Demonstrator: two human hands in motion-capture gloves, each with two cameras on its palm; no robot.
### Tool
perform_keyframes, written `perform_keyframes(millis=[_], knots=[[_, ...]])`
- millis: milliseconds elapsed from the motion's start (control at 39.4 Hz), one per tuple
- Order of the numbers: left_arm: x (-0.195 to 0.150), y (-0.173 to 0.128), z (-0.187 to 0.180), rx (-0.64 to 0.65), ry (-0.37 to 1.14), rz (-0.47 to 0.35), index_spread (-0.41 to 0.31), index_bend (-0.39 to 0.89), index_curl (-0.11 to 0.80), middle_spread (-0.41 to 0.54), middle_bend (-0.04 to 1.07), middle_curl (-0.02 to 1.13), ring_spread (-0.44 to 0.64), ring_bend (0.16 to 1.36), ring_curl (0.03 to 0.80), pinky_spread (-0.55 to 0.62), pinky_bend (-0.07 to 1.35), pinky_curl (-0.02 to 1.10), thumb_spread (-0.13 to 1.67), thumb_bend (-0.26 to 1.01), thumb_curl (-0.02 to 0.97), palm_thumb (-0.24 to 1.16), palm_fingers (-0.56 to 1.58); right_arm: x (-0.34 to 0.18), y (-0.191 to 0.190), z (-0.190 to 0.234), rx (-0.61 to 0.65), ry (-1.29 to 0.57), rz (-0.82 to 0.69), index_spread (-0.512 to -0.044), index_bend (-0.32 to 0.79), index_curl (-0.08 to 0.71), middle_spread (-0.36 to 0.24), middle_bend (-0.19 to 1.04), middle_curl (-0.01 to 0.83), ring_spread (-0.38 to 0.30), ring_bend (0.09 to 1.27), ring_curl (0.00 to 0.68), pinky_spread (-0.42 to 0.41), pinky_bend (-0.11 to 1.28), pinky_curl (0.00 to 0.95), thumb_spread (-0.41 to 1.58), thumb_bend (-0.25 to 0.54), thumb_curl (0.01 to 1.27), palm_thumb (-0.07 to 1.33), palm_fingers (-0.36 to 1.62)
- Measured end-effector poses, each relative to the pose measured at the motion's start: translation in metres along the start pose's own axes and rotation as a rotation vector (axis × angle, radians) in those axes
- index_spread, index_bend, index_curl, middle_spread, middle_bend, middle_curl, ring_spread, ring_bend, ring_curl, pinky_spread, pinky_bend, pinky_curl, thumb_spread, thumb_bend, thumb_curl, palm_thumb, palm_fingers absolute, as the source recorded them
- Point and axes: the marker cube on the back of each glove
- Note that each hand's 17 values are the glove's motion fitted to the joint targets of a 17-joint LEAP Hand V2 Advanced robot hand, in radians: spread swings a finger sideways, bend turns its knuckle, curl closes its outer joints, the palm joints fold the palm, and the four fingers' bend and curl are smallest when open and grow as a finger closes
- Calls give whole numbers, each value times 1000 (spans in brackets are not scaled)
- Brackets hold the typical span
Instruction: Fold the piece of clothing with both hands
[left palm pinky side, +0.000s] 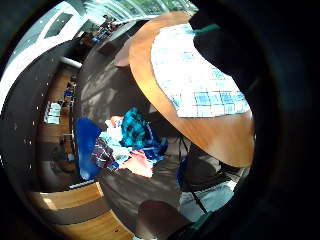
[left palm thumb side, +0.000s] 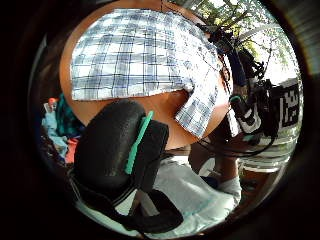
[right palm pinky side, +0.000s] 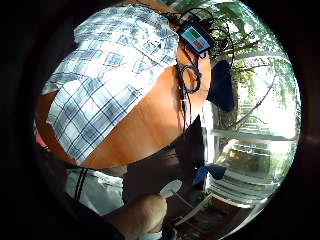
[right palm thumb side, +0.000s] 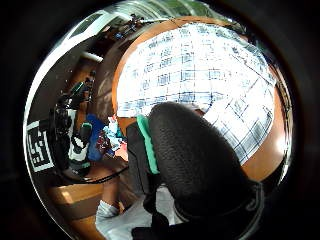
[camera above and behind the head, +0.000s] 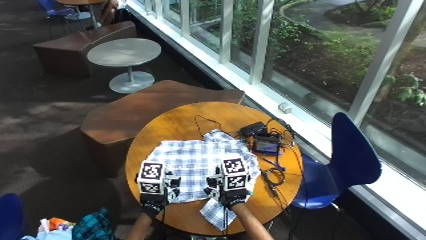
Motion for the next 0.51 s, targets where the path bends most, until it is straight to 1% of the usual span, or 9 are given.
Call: perform_keyframes(millis=[25,101,203,330,507], knots=[[0,0,0,-1,0,1,-49,119,32,14,202,52,81,448,88,113,430,79,433,39,23,72,533,0,0,0,-1,-2,-1,-182,156,38,-1,210,49,60,206,24,133,378,82,450,101,40,162,188],[-1,0,2,-7,-2,9,-66,112,60,19,198,115,112,493,155,159,475,141,634,35,43,78,493,-1,-2,0,-1,-14,-8,-247,156,76,-1,208,80,85,212,53,185,407,128,665,103,64,178,165],[-3,0,3,-18,8,21,-81,122,91,24,190,163,138,524,200,200,509,186,816,24,70,80,458,-2,-3,1,3,-21,-19,-300,157,111,-1,208,118,108,212,77,227,426,168,864,95,93,186,140],[-5,4,0,-14,8,21,-91,129,124,32,189,201,160,546,227,231,530,213,956,5,103,79,431,-4,1,1,2,-5,-26,-337,156,144,-1,202,154,127,218,100,257,435,199,1018,77,124,189,121],[-7,8,0,-25,3,25,-97,132,160,36,192,241,174,562,248,263,544,236,1057,-16,138,70,401,-6,3,2,-9,10,-33,-361,156,178,4,200,197,140,227,127,277,435,230,1126,45,161,191,102]])
